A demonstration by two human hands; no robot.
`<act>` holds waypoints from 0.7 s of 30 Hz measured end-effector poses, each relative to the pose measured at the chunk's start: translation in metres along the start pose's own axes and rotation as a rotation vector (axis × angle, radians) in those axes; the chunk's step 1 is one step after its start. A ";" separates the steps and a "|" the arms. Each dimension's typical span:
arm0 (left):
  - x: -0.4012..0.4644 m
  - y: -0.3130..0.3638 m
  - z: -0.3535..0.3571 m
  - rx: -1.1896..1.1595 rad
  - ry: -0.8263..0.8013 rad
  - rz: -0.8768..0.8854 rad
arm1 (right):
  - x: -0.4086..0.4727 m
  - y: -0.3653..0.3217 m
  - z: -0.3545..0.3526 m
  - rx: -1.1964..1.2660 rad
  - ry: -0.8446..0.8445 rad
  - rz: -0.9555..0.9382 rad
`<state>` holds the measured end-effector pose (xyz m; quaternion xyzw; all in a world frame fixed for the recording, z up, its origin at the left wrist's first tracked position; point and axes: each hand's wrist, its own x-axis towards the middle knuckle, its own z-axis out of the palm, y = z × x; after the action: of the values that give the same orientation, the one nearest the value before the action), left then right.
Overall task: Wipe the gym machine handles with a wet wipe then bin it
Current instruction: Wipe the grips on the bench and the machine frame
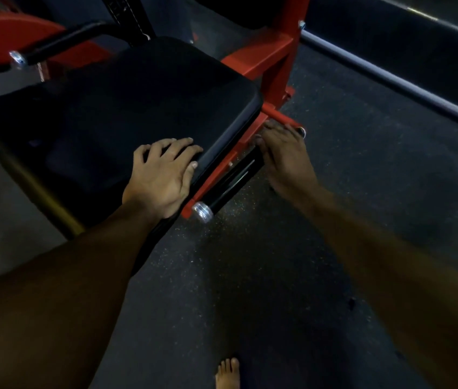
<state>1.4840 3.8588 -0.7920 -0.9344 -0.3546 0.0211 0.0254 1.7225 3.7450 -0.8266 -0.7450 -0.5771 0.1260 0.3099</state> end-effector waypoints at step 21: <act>0.017 0.032 -0.069 -0.535 -0.399 -0.320 | -0.120 -0.179 -0.081 0.695 0.176 0.466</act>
<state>1.5219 3.8435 -0.7257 -0.8184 -0.4871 0.1052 -0.2862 1.5907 3.6317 -0.6754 -0.7145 -0.2880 0.3159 0.5539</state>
